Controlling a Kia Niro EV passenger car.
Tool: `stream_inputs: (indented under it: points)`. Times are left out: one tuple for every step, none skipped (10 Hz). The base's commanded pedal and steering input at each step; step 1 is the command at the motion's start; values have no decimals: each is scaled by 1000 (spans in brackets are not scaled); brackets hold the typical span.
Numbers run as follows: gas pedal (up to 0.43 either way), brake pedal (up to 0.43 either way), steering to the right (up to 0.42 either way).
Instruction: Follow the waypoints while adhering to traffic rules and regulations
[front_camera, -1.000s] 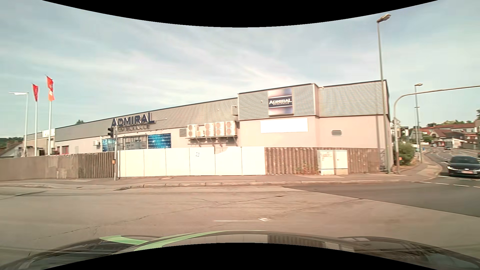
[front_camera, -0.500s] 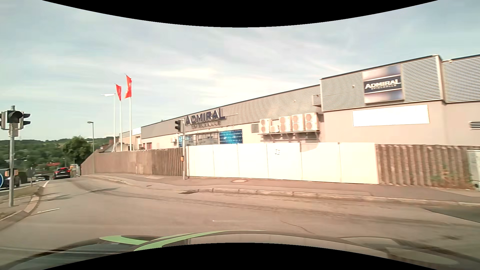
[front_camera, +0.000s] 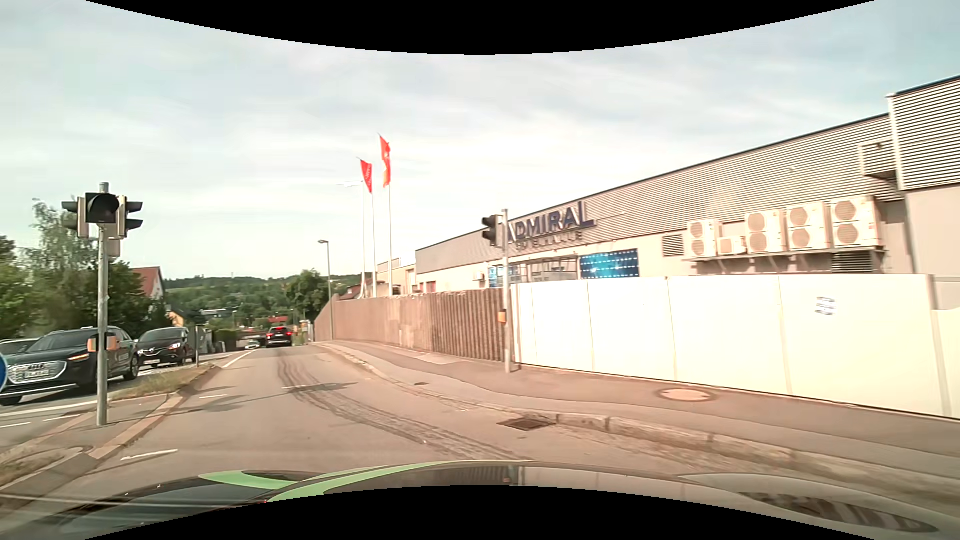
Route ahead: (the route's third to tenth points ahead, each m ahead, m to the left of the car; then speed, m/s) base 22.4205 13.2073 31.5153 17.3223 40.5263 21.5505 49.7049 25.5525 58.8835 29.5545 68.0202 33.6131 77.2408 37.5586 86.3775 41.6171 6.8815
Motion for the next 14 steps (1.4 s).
stream_inputs:
  points:
    - [197, 0, -345]
    - [197, 0, -338]
    - [189, 0, -329]
    - [177, 0, -310]
    - [177, 0, -275]
    - [157, 0, -242]
    - [150, 0, -197]
    - [150, 0, -158]
    - [138, 0, -110]
    - [110, 0, -70]
    - [59, 0, -34]
    - [0, 0, -18]
    - [0, 0, -13]
    - [0, 0, -11]
